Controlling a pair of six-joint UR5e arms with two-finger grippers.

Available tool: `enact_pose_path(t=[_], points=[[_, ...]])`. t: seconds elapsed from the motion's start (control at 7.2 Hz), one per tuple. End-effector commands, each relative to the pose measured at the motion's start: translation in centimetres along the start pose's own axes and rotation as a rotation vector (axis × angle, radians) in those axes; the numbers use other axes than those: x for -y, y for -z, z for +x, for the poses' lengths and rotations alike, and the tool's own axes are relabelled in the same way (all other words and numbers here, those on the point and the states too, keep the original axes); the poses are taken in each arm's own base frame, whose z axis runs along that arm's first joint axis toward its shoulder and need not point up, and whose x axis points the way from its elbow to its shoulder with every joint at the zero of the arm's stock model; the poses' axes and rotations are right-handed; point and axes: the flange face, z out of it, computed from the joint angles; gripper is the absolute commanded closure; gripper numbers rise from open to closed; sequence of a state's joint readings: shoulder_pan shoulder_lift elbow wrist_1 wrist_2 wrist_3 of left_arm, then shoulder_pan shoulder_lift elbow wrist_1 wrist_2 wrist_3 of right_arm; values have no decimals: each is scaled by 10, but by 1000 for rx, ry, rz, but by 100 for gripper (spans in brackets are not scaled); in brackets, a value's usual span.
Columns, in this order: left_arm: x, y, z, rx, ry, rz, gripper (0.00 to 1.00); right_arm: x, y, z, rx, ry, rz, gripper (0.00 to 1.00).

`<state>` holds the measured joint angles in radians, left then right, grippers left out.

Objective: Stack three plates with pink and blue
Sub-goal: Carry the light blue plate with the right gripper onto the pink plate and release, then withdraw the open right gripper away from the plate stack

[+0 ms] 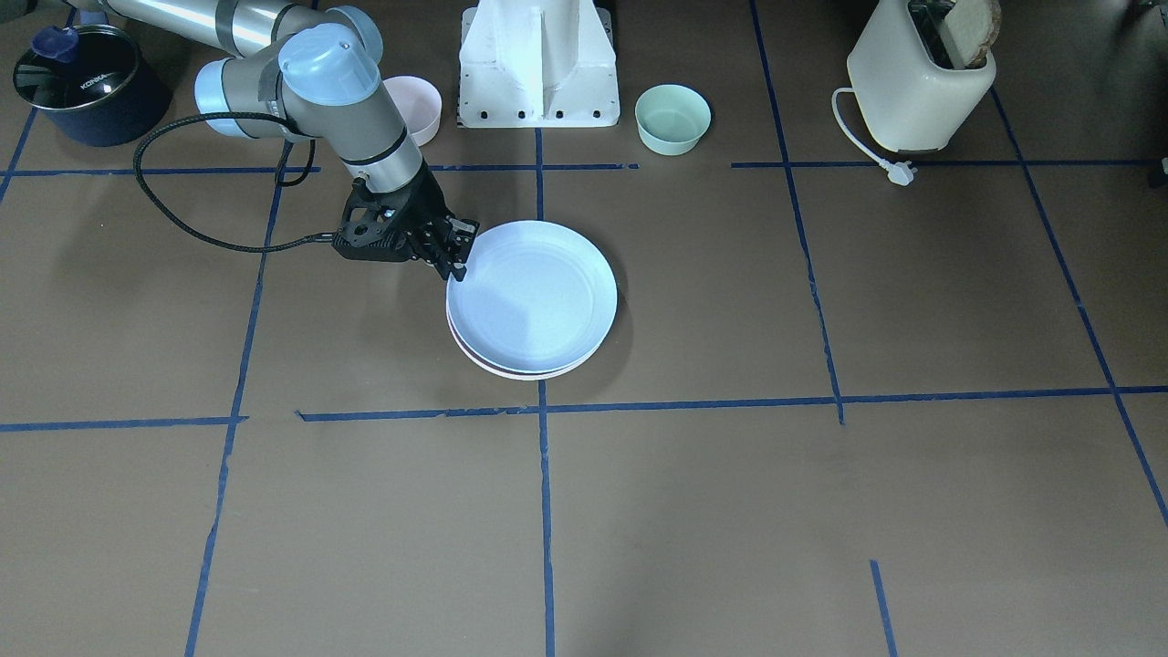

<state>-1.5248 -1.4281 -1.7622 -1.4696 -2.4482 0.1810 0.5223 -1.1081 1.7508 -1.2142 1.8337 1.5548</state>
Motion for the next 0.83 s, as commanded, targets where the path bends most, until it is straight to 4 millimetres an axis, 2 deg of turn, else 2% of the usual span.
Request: enact_pose_path(t=[0.0, 0.14, 0.28, 0.42, 0.56, 0.69], points=[[0, 0, -1, 1, -1, -1, 0, 21, 5, 10, -38, -13, -3, 0], [0, 0, -1, 4, 2, -2, 0, 46, 14, 21, -85, 44, -32, 0], [0, -3, -4, 8, 10, -7, 0, 83, 30, 43, -127, 121, -60, 0], [4, 1, -1, 19, -8, 0, 0, 123, 48, 91, -165, 190, -90, 0], [5, -3, -5, 20, 1, -10, 0, 167, 78, 151, -165, 233, -121, 0], [3, -5, -7, 21, 9, -15, 0, 207, 116, 221, -165, 284, -126, 0]])
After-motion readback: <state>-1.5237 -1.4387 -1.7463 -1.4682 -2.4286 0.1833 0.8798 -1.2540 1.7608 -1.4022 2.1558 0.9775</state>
